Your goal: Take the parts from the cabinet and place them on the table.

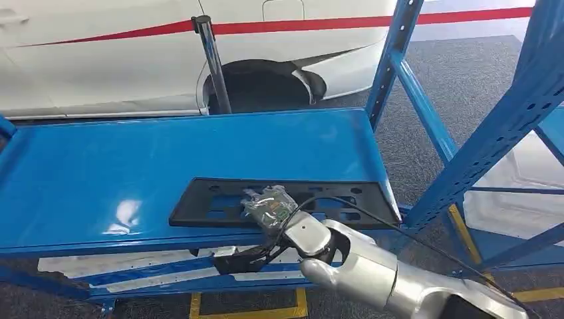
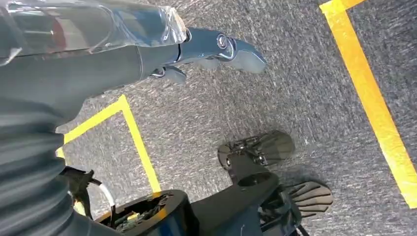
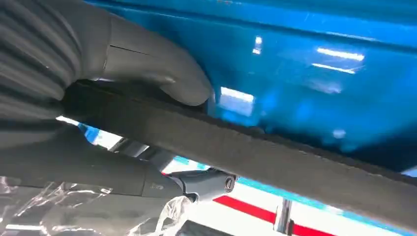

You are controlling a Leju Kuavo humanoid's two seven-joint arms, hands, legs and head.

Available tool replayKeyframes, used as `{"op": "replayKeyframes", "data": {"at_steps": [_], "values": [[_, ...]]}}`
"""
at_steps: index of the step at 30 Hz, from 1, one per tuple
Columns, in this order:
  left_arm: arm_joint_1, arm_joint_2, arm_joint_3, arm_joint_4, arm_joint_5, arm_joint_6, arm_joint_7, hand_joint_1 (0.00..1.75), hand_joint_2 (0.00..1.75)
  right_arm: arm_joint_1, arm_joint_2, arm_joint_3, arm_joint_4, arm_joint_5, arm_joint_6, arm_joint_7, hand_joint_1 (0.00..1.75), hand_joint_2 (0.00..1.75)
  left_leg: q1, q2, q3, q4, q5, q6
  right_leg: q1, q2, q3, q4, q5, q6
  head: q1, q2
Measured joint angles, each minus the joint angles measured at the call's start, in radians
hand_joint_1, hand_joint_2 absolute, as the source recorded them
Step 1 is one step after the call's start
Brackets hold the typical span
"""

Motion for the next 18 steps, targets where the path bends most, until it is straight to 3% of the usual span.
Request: {"op": "replayKeyframes", "data": {"at_steps": [18], "values": [[-0.001, 0.0, 0.0, 0.0, 0.001, -0.014, 0.001, 0.0, 1.75, -0.034, -0.008, 0.033, 0.037, -0.101, -0.024, 0.01, 1.75, 1.75, 0.0, 0.0, 0.004, 0.0, 0.0, 0.0, 0.0, 0.0, 0.006, 0.0, 0.0, 0.0, 0.0, 0.0]]}}
